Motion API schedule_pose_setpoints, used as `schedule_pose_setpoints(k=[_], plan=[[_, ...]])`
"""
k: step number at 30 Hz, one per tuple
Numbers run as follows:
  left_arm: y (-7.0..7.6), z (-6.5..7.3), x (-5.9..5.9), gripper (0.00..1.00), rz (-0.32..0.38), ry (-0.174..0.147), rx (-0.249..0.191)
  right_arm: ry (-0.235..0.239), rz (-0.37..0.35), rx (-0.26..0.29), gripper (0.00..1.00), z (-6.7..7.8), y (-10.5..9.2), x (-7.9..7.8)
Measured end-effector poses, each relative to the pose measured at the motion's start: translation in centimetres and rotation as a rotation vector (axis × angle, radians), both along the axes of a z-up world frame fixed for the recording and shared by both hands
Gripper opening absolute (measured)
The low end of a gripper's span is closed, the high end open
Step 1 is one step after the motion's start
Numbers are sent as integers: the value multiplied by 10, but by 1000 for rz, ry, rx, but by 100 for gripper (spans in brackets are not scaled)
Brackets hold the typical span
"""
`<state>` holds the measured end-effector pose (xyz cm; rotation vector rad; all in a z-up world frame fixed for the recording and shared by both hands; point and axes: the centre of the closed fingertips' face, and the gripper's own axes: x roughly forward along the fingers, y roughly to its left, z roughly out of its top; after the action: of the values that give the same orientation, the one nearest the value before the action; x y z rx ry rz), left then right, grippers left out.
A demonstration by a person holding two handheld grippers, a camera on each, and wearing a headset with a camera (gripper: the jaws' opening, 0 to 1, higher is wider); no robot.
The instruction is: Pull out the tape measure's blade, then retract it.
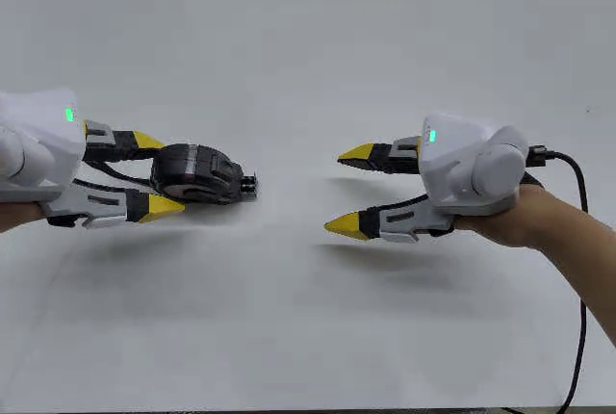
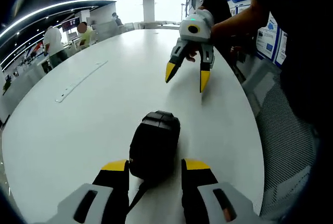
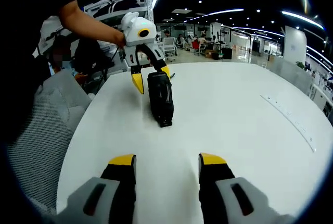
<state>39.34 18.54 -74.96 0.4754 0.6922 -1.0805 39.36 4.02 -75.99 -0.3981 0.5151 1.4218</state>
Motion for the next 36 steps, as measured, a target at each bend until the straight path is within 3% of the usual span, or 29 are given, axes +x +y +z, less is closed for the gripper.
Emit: schedule_pose_setpoints(k=[2,7,16,36], plan=[[2,-3,2,35,-22,-5,28,-20,22,-10,47,-2,5,1],[0,-3,5,32,-43,-1,29,-38,46,-18,43,-8,17,5],[-1,-4,3,28,-79,5,40,-20,74,-4,41,-14,39,8],[-1,-4,3,27,-73,13,52,-12,136,18,29,-20,78,6]])
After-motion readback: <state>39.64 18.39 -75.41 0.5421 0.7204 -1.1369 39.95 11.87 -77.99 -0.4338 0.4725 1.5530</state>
